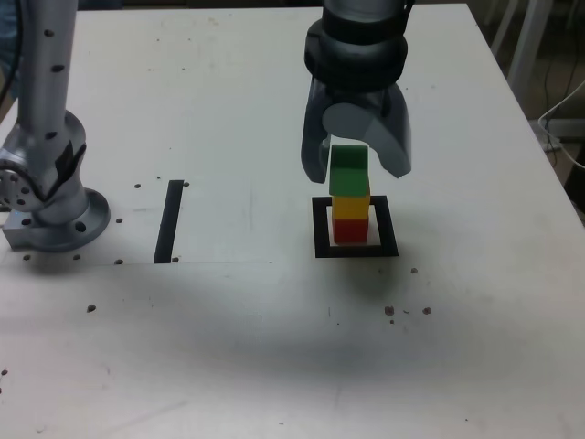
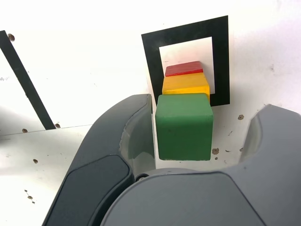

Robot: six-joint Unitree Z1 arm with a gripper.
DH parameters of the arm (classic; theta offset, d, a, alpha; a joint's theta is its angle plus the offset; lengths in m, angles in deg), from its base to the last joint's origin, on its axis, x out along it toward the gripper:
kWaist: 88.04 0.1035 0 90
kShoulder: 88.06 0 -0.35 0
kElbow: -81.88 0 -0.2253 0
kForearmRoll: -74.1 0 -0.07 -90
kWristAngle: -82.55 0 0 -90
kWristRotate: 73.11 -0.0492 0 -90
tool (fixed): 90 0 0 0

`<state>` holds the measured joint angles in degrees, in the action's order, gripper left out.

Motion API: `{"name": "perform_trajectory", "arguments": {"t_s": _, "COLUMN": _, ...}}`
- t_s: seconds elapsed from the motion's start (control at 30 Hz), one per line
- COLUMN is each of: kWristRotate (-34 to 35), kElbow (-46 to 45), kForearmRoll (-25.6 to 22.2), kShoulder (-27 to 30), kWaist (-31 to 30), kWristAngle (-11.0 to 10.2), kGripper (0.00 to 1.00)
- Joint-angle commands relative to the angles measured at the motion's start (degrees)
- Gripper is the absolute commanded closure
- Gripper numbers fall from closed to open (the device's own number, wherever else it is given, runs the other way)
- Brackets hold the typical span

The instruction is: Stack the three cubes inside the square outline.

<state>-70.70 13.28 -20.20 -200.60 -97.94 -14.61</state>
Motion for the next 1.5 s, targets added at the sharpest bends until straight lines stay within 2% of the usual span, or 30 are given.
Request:
{"name": "perform_trajectory", "arguments": {"t_s": 0.0, "kWristRotate": -0.12, "kElbow": 0.27, "kForearmRoll": 0.08, "kShoulder": 0.37, "kWaist": 0.14, "kWristAngle": -0.36, "kGripper": 0.01}}
{"name": "perform_trajectory", "arguments": {"t_s": 0.47, "kWristRotate": -0.83, "kElbow": -0.09, "kForearmRoll": 0.47, "kShoulder": 1.67, "kWaist": 0.14, "kWristAngle": -0.33, "kGripper": 0.01}}
{"name": "perform_trajectory", "arguments": {"t_s": 0.6, "kWristRotate": -1.13, "kElbow": -0.06, "kForearmRoll": -0.43, "kShoulder": 4.63, "kWaist": 0.18, "kWristAngle": -0.71, "kGripper": 0.01}}
{"name": "perform_trajectory", "arguments": {"t_s": 0.77, "kWristRotate": -2.22, "kElbow": -1.49, "kForearmRoll": -4.41, "kShoulder": 10.84, "kWaist": 1.17, "kWristAngle": -0.95, "kGripper": 0.01}}
{"name": "perform_trajectory", "arguments": {"t_s": 1.0, "kWristRotate": -4.01, "kElbow": -9.45, "kForearmRoll": -7.27, "kShoulder": 18.59, "kWaist": 4.48, "kWristAngle": 0.75, "kGripper": 0.01}}
{"name": "perform_trajectory", "arguments": {"t_s": 1.13, "kWristRotate": -4.17, "kElbow": -14.92, "kForearmRoll": -7.08, "kShoulder": 22.98, "kWaist": 5.42, "kWristAngle": -0.15, "kGripper": 0.01}}
{"name": "perform_trajectory", "arguments": {"t_s": 1.3, "kWristRotate": -4.17, "kElbow": -21.25, "kForearmRoll": -6.19, "kShoulder": 25.92, "kWaist": 5.50, "kWristAngle": -0.94, "kGripper": 0.01}}
{"name": "perform_trajectory", "arguments": {"t_s": 1.47, "kWristRotate": -3.74, "kElbow": -28.26, "kForearmRoll": -2.95, "kShoulder": 28.07, "kWaist": 5.50, "kWristAngle": 0.27, "kGripper": 0.01}}
